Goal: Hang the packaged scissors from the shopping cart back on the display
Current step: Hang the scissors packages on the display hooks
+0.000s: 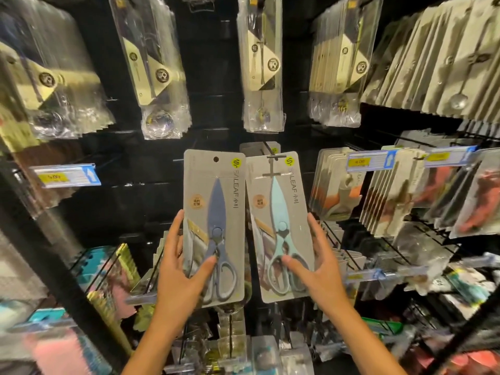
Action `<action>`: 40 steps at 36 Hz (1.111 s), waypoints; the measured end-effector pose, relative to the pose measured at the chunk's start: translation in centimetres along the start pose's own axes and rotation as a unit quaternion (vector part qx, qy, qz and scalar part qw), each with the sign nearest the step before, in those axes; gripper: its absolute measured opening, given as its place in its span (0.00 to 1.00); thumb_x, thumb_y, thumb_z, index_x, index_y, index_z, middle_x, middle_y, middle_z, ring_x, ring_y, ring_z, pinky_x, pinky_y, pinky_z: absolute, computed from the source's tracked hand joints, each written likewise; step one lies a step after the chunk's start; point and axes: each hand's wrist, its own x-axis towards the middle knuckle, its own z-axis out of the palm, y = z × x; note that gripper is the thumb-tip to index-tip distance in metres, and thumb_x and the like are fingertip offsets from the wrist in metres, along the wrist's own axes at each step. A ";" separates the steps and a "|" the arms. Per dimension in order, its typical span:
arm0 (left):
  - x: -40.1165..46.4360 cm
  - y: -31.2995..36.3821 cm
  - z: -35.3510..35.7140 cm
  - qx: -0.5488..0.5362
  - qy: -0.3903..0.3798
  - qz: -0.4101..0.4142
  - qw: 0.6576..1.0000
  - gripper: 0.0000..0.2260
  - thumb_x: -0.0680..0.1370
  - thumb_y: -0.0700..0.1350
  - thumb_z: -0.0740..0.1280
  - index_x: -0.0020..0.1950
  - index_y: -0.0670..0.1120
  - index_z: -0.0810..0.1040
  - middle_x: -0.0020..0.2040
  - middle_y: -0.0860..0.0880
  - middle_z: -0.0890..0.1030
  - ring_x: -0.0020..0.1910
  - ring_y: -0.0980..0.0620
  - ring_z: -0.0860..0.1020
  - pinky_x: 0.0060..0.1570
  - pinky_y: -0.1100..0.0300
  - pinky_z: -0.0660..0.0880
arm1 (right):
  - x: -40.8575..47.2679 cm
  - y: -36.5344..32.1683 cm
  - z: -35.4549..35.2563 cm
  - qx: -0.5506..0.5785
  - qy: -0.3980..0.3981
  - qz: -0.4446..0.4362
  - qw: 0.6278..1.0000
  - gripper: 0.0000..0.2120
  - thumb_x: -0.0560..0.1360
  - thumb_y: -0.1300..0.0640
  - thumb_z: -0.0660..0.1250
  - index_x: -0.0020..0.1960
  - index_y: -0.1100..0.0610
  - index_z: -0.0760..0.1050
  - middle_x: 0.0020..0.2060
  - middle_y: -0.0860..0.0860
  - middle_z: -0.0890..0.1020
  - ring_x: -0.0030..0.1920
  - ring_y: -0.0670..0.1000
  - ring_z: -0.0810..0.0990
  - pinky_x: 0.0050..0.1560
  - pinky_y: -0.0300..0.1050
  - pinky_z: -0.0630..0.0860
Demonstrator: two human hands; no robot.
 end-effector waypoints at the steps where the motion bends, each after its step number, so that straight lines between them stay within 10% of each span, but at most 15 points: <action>1: -0.1 0.1 0.1 -0.003 0.002 -0.001 1.000 0.42 0.74 0.39 0.74 0.76 0.70 0.57 0.74 0.54 0.71 0.71 0.50 0.73 0.67 0.43 0.75 | -0.1 0.2 0.0 0.001 -0.001 0.002 1.000 0.43 0.73 0.64 0.75 0.79 0.41 0.58 0.65 0.29 0.75 0.64 0.39 0.79 0.57 0.36 0.79; 16: 0.6 0.4 1.4 -0.016 0.007 0.009 1.000 0.43 0.73 0.39 0.75 0.75 0.71 0.58 0.73 0.55 0.72 0.69 0.52 0.75 0.65 0.46 0.77 | 0.8 1.7 -0.2 -0.070 -0.014 0.004 0.997 0.44 0.77 0.58 0.73 0.77 0.28 0.51 0.71 0.26 0.66 0.69 0.36 0.72 0.66 0.41 0.75; 27: 1.7 0.4 2.0 -0.005 0.020 0.026 0.999 0.43 0.74 0.39 0.75 0.76 0.70 0.58 0.74 0.54 0.71 0.71 0.49 0.73 0.65 0.41 0.75 | 4.2 4.5 1.2 -0.267 -0.032 0.004 0.963 0.45 0.80 0.41 0.64 0.75 0.29 0.29 0.73 0.47 0.73 0.59 0.53 0.83 0.53 0.53 0.83; 35: 2.4 0.6 1.9 -0.014 0.031 0.040 0.999 0.42 0.74 0.37 0.74 0.76 0.70 0.58 0.73 0.57 0.71 0.70 0.55 0.74 0.63 0.57 0.78 | 8.6 6.9 2.3 -0.307 -0.043 0.016 0.951 0.46 0.79 0.39 0.63 0.74 0.30 0.25 0.72 0.54 0.74 0.55 0.59 0.84 0.50 0.62 0.82; 40: 3.0 0.5 2.1 -0.012 0.041 0.043 0.998 0.42 0.74 0.38 0.74 0.76 0.69 0.58 0.75 0.56 0.69 0.72 0.53 0.72 0.67 0.45 0.75 | 11.1 8.0 2.9 -0.334 -0.045 0.026 0.941 0.46 0.80 0.38 0.61 0.73 0.32 0.23 0.67 0.59 0.77 0.50 0.60 0.84 0.48 0.62 0.82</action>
